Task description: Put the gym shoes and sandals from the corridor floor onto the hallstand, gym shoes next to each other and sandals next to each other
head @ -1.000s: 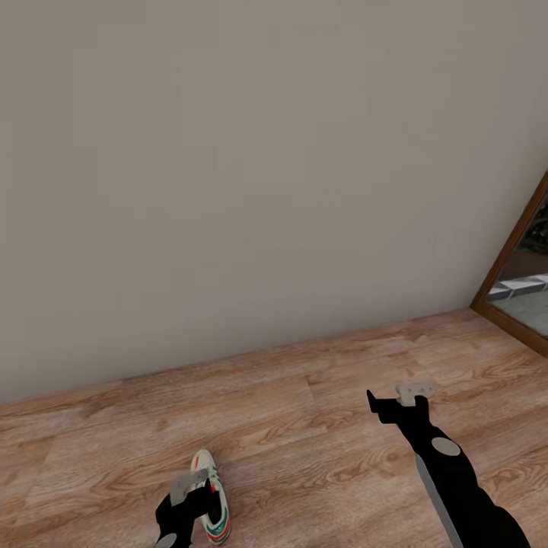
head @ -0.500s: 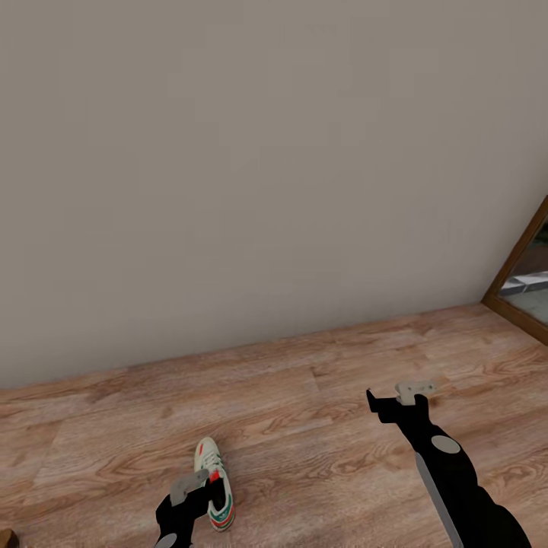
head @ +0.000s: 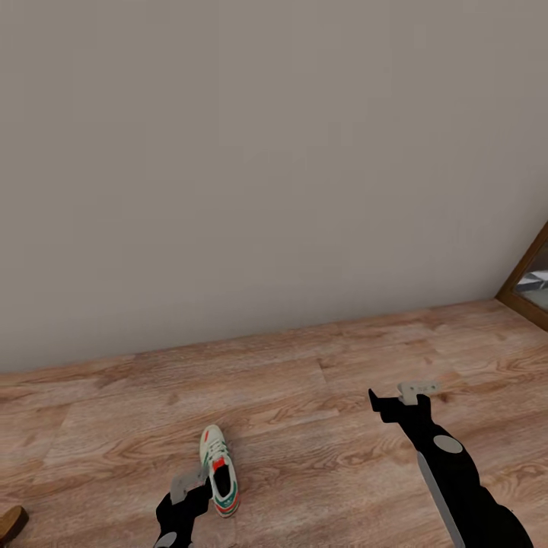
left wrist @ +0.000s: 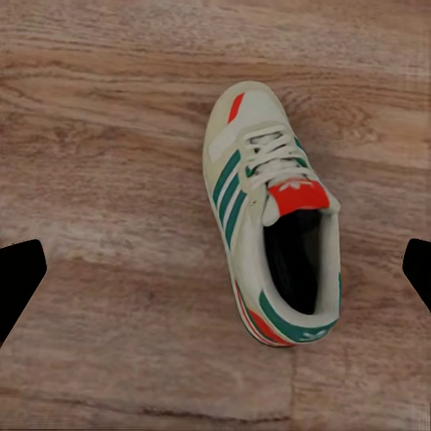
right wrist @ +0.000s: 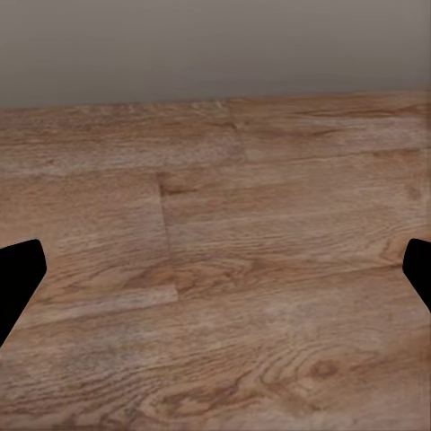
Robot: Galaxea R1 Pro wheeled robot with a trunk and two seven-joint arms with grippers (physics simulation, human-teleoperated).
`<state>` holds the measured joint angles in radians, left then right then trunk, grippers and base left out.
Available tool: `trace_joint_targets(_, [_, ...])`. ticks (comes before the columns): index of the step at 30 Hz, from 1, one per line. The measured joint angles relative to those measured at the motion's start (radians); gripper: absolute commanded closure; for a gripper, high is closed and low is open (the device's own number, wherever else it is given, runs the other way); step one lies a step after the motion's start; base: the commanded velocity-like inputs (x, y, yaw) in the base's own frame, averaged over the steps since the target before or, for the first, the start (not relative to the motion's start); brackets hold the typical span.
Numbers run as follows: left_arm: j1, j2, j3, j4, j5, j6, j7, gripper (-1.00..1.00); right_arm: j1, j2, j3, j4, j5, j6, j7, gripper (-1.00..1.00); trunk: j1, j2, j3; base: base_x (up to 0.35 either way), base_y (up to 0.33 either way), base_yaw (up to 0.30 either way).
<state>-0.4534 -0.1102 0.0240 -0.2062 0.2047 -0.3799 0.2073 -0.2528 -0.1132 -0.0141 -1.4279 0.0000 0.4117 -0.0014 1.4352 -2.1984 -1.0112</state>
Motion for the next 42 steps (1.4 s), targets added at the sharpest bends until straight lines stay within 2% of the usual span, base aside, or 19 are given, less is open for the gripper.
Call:
trace_joint_targets(12, [0.0,-0.001,0.0,-0.003,0.0,0.0,0.0,-1.0,0.0,0.001,0.002,-0.003,-0.001,0.002,0.0,-1.0,0.046,-0.084,-0.057,0.0,0.0,0.089])
trace_joint_targets(26, [0.0,0.0,0.0,-0.004,0.001,0.0,0.0,-1.0,0.0,0.001,0.002,-0.004,-0.001,0.001,0.0,-1.0,0.046,-0.084,-0.076,0.0,0.0,0.055])
trace_joint_targets(42, [0.0,0.0,0.0,-0.004,0.001,0.0,0.0,-1.0,0.0,0.001,-0.001,-0.004,0.0,0.002,0.0,-1.0,0.046,-0.084,-0.079,0.0,0.0,-0.016])
